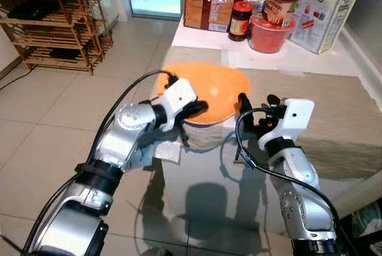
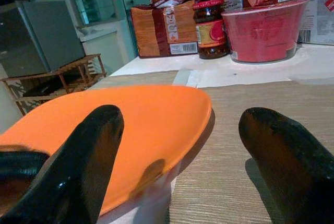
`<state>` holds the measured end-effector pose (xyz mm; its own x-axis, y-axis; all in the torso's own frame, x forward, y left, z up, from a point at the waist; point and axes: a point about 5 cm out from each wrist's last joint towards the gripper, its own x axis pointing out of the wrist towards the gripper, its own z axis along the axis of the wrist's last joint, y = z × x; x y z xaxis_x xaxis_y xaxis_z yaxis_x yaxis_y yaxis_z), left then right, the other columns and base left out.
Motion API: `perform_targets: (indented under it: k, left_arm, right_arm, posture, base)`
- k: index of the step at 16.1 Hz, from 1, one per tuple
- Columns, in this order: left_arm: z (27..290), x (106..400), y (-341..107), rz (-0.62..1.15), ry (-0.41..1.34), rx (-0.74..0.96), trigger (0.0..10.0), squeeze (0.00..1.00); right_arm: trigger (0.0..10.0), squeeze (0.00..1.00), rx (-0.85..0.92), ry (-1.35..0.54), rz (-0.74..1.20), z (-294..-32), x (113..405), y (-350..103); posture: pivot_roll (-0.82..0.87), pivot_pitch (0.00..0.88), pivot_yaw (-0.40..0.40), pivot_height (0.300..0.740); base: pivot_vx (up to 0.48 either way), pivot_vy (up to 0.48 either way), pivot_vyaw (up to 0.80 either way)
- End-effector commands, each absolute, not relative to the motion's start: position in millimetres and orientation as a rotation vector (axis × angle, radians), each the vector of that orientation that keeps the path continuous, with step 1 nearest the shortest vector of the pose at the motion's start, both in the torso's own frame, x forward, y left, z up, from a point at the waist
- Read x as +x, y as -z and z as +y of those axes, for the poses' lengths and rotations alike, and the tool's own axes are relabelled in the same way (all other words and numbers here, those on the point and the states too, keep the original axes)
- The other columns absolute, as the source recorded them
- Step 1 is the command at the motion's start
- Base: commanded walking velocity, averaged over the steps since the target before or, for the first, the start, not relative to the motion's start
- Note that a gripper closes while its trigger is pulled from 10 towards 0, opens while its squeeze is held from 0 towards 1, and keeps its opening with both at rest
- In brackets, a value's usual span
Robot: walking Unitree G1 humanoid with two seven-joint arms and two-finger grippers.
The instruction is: Setting the table
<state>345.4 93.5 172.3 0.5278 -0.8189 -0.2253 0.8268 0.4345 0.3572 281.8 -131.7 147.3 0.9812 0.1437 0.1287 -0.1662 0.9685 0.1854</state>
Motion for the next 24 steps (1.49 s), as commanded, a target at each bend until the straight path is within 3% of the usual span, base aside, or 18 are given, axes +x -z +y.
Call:
perform_targets:
  k: [1,6,9,12,15,20,23,24]
  left_arm:
    - [87.1,350.6,-198.7,-0.055,1.032,0.450,10.0,0.00]
    - [113.2,382.3,-230.8,-0.069,0.894,0.441,10.0,0.00]
    - [135.2,395.7,-235.5,-0.060,0.736,0.343,10.0,0.00]
    - [145.3,389.8,-243.8,-0.175,0.648,0.207,10.0,0.00]
    - [151.1,385.6,-247.2,-0.230,0.592,0.144,10.0,0.00]
    - [146.5,378.7,-237.5,-0.229,0.582,0.197,10.0,0.00]
    - [162.0,366.5,-198.4,-0.139,0.487,0.100,10.0,0.00]
    - [181.2,341.1,-160.7,-0.099,0.354,0.062,10.0,0.00]
  right_arm:
    - [10.0,0.00,0.197,-0.160,-0.097,-132.4,280.3,-144.3]
    - [10.0,0.00,0.191,-0.167,-0.090,-132.7,278.3,-142.5]
    - [10.0,0.00,0.135,-0.155,-0.111,-134.1,276.5,-144.8]
    - [10.0,0.00,-0.086,-0.161,-0.213,-134.3,273.9,-155.3]
    - [10.0,0.00,-0.096,-0.155,-0.213,-135.4,275.4,-154.3]
    - [10.0,0.00,-0.150,-0.170,-0.233,-127.6,284.1,-153.1]
    - [10.0,0.00,-0.132,-0.145,-0.235,-128.8,283.4,-150.6]
    - [10.0,0.00,-0.170,-0.108,-0.243,-134.7,279.3,-146.5]
  posture:
    - [0.06,0.024,0.009,0.740]
    - [0.05,0.030,0.013,0.740]
    - [0.04,0.029,0.019,0.740]
    - [0.04,0.023,0.011,0.740]
    - [0.05,0.002,-0.001,0.740]
    - [0.07,0.000,0.003,0.740]
    - [0.06,0.000,0.026,0.740]
    - [0.05,0.000,0.038,0.740]
  base:
    - [0.000,0.000,0.00]
    - [0.000,0.000,0.00]
    - [0.000,0.000,0.00]
    - [0.000,0.000,0.00]
    - [0.000,0.209,-0.79]
    - [0.000,0.000,-0.47]
    - [0.000,0.000,-0.78]
    - [0.000,0.000,-0.80]
